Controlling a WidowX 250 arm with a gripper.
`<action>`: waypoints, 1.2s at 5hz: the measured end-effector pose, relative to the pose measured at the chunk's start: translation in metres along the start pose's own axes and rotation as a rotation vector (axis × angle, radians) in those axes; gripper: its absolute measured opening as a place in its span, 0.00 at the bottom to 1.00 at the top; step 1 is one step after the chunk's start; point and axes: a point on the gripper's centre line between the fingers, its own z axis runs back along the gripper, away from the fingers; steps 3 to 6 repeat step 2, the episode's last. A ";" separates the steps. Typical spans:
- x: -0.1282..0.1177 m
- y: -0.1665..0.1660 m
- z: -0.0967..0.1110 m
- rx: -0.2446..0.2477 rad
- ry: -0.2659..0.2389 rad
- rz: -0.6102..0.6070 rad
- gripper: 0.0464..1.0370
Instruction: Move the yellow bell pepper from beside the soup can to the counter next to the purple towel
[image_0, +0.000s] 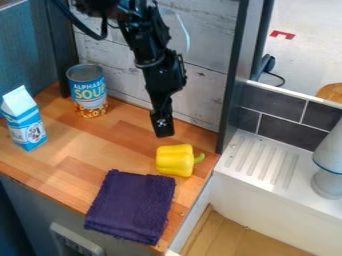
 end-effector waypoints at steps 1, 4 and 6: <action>-0.012 0.001 0.042 0.046 0.049 0.192 0.97; -0.042 0.000 0.080 0.076 0.037 0.450 0.97; -0.042 0.000 0.080 0.076 0.037 0.450 0.97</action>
